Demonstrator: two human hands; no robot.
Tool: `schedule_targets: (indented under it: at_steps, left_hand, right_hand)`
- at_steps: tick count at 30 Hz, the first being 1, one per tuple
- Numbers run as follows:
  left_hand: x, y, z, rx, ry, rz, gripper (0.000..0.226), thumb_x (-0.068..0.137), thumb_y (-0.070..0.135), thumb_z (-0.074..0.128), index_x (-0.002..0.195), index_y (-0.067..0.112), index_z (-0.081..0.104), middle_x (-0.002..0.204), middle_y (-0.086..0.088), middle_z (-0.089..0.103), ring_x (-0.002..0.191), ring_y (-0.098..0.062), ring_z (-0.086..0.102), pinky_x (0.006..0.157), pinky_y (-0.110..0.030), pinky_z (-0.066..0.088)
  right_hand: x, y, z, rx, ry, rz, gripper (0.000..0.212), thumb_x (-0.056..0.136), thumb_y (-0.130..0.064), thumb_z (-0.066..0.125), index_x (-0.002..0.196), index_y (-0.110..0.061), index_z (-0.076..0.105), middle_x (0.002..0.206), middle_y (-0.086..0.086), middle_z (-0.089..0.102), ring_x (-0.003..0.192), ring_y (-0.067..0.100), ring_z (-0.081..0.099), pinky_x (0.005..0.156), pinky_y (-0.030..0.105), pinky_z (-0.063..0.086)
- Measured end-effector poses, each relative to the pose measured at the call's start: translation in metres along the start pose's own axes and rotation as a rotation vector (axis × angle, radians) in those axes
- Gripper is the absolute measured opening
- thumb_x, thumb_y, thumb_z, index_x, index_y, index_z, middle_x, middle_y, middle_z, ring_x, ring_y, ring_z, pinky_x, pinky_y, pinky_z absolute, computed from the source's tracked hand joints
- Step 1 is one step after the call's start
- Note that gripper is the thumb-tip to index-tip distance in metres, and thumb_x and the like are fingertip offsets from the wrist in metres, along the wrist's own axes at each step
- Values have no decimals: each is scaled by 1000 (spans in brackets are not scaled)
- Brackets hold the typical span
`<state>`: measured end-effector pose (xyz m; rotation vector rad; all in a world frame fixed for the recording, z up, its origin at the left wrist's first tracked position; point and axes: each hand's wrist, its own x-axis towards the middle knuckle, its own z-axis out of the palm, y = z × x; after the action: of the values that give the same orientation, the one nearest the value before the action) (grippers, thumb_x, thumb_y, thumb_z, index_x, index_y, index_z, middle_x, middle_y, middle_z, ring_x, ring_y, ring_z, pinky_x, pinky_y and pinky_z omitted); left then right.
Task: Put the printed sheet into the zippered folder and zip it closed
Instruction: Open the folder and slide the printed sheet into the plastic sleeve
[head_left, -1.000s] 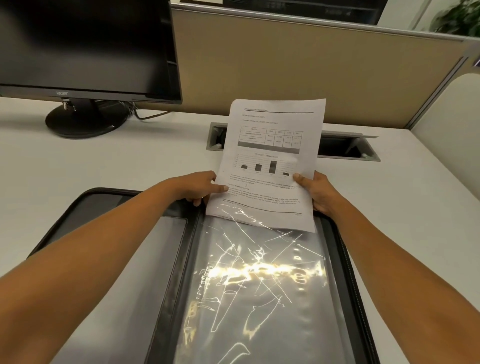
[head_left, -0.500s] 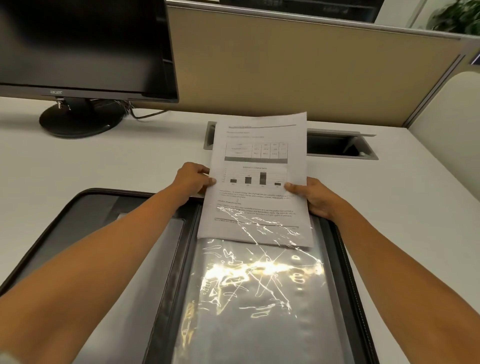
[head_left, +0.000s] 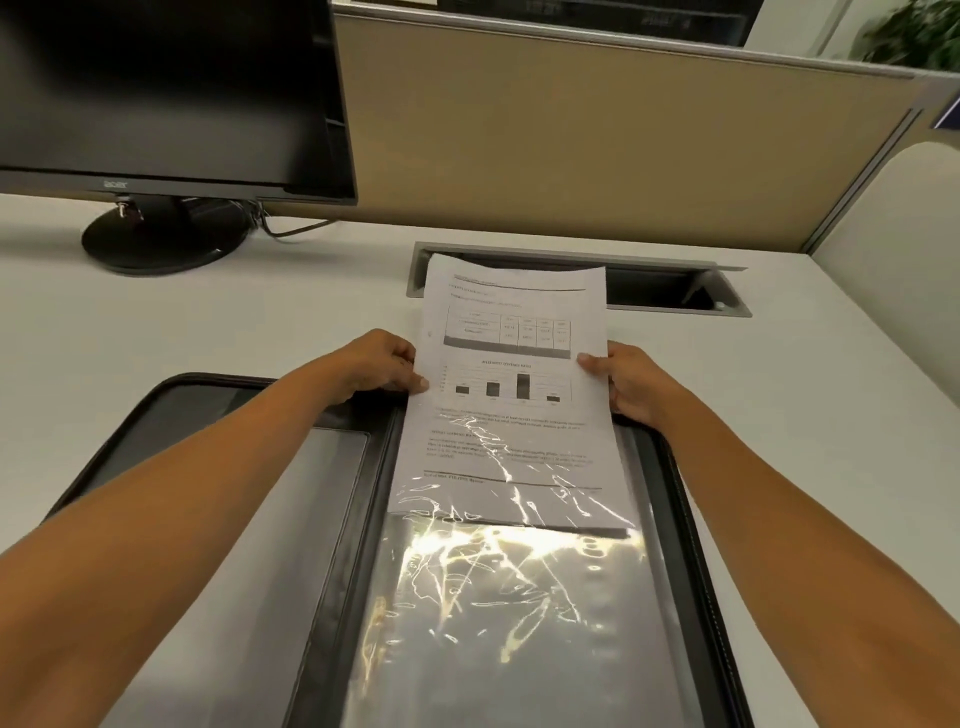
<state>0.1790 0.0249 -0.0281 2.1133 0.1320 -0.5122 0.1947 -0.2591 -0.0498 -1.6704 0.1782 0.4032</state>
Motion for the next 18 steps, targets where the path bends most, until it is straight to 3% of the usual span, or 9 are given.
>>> schedule_targets:
  at_steps: [2, 4, 9, 14, 16, 18]
  left_hand:
    - [1, 1, 2, -98, 52, -1, 31, 84, 9, 64, 113, 0, 56, 106, -11, 61, 92, -22, 59, 81, -29, 48]
    - [3, 2, 5, -208, 139, 7, 31, 87, 8, 60, 116, 0, 54, 108, -13, 60, 92, -24, 59, 74, -27, 51]
    - [6, 5, 10, -233, 254, 30, 34, 83, 1, 63, 116, -3, 56, 112, -17, 61, 91, -23, 58, 78, -30, 50]
    - [3, 5, 4, -86, 101, -31, 32, 80, 0, 66, 110, -6, 59, 100, -13, 62, 85, -21, 58, 71, -23, 49]
    - [-2, 5, 2, -2, 36, -24, 19, 80, 0, 66, 98, -4, 63, 88, -7, 63, 80, -18, 57, 66, -19, 46]
    - [-7, 5, 0, 85, 8, -18, 5, 79, 1, 67, 82, 4, 64, 88, -7, 62, 86, -21, 55, 73, -24, 44]
  right_hand:
    - [-5, -2, -4, 2, -74, 22, 23, 91, -8, 50, 114, -12, 54, 116, 7, 61, 96, 22, 63, 80, 39, 57]
    - [-11, -3, -8, -18, -142, 48, 27, 90, -4, 49, 116, -11, 51, 111, 4, 61, 97, 21, 61, 83, 39, 54]
    - [-23, -8, -16, -86, -190, 99, 31, 87, 1, 52, 115, -10, 50, 105, 3, 61, 98, 23, 59, 91, 40, 49]
    - [-20, -6, -8, -49, 12, 58, 32, 91, -16, 51, 122, -7, 47, 120, 9, 58, 108, 28, 57, 93, 44, 48]
    - [-17, -5, -4, -14, 120, 41, 34, 94, -21, 47, 123, -5, 45, 121, 10, 56, 107, 27, 57, 91, 42, 49]
    - [-16, -3, -3, -27, 169, 23, 24, 95, -20, 46, 115, -7, 49, 120, 12, 58, 102, 25, 58, 85, 39, 50]
